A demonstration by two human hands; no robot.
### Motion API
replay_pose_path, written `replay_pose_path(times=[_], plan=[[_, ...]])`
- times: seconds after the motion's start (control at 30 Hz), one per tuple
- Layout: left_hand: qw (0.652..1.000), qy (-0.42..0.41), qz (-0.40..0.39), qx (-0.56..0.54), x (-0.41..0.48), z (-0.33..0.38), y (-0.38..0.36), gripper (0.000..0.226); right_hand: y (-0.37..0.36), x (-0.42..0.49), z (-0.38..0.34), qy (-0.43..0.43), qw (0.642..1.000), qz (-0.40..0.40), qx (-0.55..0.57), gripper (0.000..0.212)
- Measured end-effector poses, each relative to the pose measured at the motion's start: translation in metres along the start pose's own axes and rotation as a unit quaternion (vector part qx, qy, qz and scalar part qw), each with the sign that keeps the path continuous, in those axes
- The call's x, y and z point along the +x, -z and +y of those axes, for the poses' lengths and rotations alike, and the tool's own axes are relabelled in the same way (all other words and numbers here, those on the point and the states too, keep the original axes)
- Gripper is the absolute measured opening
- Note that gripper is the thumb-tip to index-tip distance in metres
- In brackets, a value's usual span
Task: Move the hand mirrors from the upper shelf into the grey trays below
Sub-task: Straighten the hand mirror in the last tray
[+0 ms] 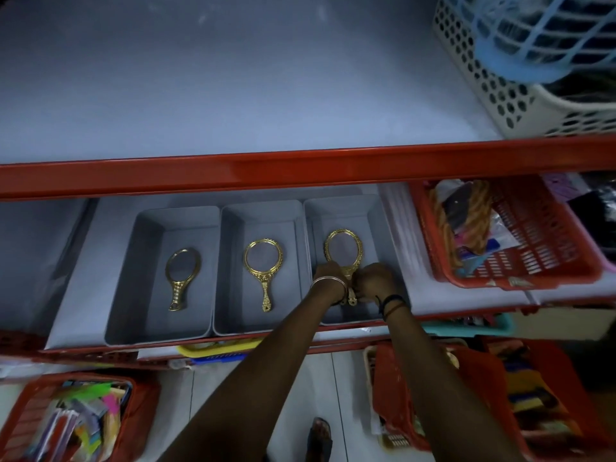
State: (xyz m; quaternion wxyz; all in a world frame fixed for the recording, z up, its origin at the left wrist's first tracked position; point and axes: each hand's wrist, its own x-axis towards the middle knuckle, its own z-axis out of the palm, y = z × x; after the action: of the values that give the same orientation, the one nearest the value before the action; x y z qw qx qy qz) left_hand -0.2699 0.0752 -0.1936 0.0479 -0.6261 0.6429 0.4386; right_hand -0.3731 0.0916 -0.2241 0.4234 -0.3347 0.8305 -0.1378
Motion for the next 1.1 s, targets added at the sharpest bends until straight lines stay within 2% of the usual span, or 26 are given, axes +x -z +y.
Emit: replay_pose_path(times=[0.13, 0.2, 0.3, 0.43, 0.57, 0.7, 0.83, 1.1], plan=[[1.000, 0.000, -0.008, 0.028, 0.005, -0.001, -0.005, 0.031, 0.001, -0.003, -0.001, 0.006, 0.999, 0.012, -0.038, 0.039], [1.000, -0.002, 0.014, 0.014, 0.005, 0.001, -0.007, 0.028, 0.001, -0.001, 0.001, 0.017, 0.999, 0.014, -0.050, 0.036], [0.999, 0.005, 0.034, 0.006, 0.006, 0.003, -0.008, 0.027, -0.002, -0.004, -0.001, 0.013, 1.000, 0.008, 0.004, 0.019], [0.999, 0.007, 0.036, -0.019, 0.007, 0.003, -0.009, 0.027, 0.000, 0.000, 0.004, 0.012, 0.999, -0.015, 0.043, 0.023], [0.998, 0.007, 0.053, -0.045, 0.008, 0.002, -0.010, 0.028, 0.009, -0.003, 0.005, -0.016, 0.990, -0.060, 0.129, 0.030], [0.996, -0.003, 0.066, -0.057, 0.008, 0.000, -0.014, 0.028, 0.011, -0.004, 0.006, 0.001, 0.982, -0.091, 0.167, 0.019], [0.994, -0.001, 0.077, -0.077, 0.010, -0.001, -0.018, 0.028, 0.014, -0.010, 0.008, -0.016, 0.967, -0.102, 0.232, 0.026], [0.992, 0.004, 0.089, -0.091, 0.013, -0.003, -0.022, 0.027, 0.016, -0.008, 0.007, -0.015, 0.972, -0.089, 0.217, 0.030]])
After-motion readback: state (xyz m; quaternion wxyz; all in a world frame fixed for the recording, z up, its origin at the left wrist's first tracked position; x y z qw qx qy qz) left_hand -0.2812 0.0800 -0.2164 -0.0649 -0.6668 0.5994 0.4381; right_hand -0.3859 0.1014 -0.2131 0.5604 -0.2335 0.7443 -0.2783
